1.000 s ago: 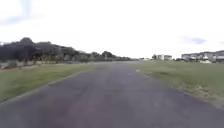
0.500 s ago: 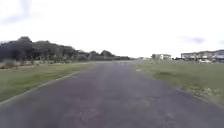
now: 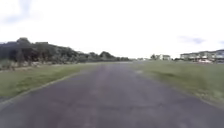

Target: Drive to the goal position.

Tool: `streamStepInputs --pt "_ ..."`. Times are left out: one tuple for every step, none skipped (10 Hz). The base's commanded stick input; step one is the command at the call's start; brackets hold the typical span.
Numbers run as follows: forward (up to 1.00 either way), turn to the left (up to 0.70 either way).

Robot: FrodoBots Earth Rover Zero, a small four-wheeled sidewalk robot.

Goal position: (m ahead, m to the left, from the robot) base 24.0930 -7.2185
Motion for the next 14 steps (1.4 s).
streamStepInputs --pt "0.7 0.02" --pt "0.7 0.01" --pt "0.7 0.0" --pt "0.7 0.0" --pt "0.7 0.0" --pt "0.7 0.0" --pt "0.7 0.0" --pt "0.7 0.0" --pt "0.7 0.0" --pt "0.7 0.0" --pt "0.7 0.0" --pt "0.7 0.0" --pt "0.7 0.0" --pt "0.7 0.0"
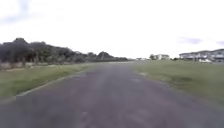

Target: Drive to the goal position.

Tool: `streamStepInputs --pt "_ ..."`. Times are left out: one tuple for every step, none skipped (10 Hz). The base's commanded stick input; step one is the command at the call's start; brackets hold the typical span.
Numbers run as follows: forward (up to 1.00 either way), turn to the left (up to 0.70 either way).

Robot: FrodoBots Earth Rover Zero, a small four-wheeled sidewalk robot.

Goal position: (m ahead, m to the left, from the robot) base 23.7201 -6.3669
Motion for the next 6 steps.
streamStepInputs --pt "0.7 0.0" --pt "0.7 0.0" --pt "0.7 0.0" --pt "0.7 0.0" --pt "0.7 0.0" --pt "0.7 0.0"
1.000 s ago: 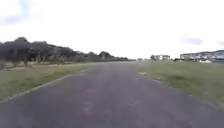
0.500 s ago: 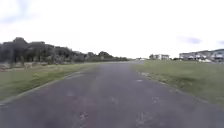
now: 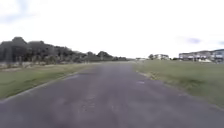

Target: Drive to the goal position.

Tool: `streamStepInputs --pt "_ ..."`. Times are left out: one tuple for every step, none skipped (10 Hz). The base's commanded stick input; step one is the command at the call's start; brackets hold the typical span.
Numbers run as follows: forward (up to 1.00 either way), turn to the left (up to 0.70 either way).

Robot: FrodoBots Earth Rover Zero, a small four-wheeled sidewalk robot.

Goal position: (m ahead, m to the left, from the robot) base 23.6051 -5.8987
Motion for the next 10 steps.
streamStepInputs --pt "0.7 0.0" --pt "0.7 0.0" --pt "0.7 0.0" --pt "0.7 0.0" --pt "0.7 0.0" --pt "0.7 0.0" --pt "0.7 0.0" --pt "0.7 0.0" --pt "0.7 0.02" --pt "0.7 0.03"
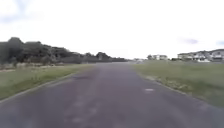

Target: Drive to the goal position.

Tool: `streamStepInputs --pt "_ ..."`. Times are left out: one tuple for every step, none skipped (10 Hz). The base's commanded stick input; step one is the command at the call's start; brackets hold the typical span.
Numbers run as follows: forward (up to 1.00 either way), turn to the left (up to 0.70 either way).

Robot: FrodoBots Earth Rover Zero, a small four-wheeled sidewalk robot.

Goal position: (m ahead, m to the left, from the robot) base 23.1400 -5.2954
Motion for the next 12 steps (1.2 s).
streamStepInputs --pt "0.7 0.04" --pt "0.7 0.05" --pt "0.7 0.16" --pt "0.7 0.2" --pt "0.7 0.12" --pt "0.7 0.05" --pt "0.7 0.0" --pt "0.7 0.0" --pt "0.7 0.0" --pt "0.7 0.0" --pt "0.7 0.0" --pt "0.7 0.0"
